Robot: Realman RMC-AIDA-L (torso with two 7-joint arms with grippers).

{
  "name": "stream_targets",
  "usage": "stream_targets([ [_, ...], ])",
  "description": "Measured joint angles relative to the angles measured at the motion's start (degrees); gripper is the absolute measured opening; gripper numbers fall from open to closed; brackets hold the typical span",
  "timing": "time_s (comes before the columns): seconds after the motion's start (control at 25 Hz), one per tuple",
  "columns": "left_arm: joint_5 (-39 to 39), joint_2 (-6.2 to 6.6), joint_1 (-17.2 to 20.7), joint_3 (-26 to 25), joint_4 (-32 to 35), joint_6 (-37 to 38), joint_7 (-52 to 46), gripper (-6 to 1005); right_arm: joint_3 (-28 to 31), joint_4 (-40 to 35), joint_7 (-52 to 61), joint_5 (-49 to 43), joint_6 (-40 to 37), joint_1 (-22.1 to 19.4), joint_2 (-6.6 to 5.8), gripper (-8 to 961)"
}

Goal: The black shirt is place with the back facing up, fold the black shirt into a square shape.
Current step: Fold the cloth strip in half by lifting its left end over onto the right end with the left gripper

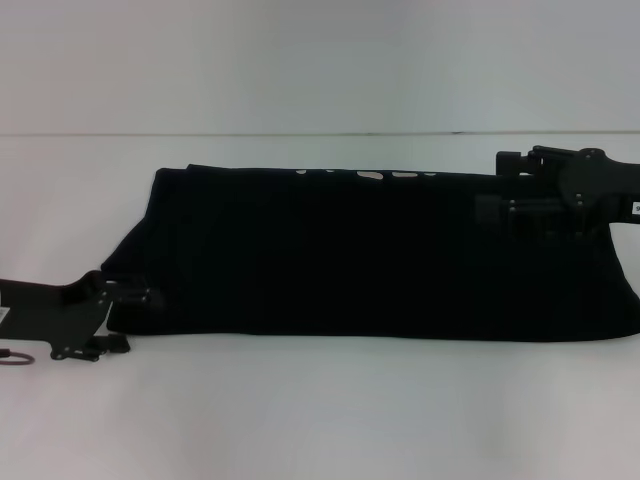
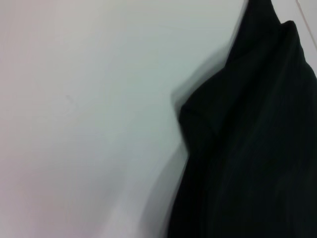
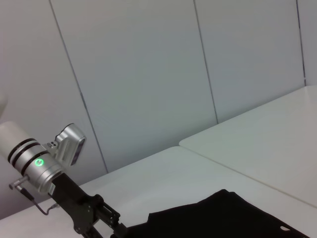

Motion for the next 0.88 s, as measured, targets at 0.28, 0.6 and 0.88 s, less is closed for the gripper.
stream_targets([
  [0.28,-0.4,0.22,-0.7,0.0,0.0,-0.6,0.2,822,0.0,0.0,0.0,0.7,-0.4,-0.4,0.19,930],
  [0.6,-0.1,0.35,-1.2,0.2,0.0,-1.7,0.9,823,0.1,-0.1,0.2,0.7,-0.7,-0.7,0.2,931],
  [0.88,-0.1,0.44,-1.2,-0.1,0.1,0.3,0.8,823,0.1,-0.2,0.3,1.4,-1.2,-0.8,0.15,930],
])
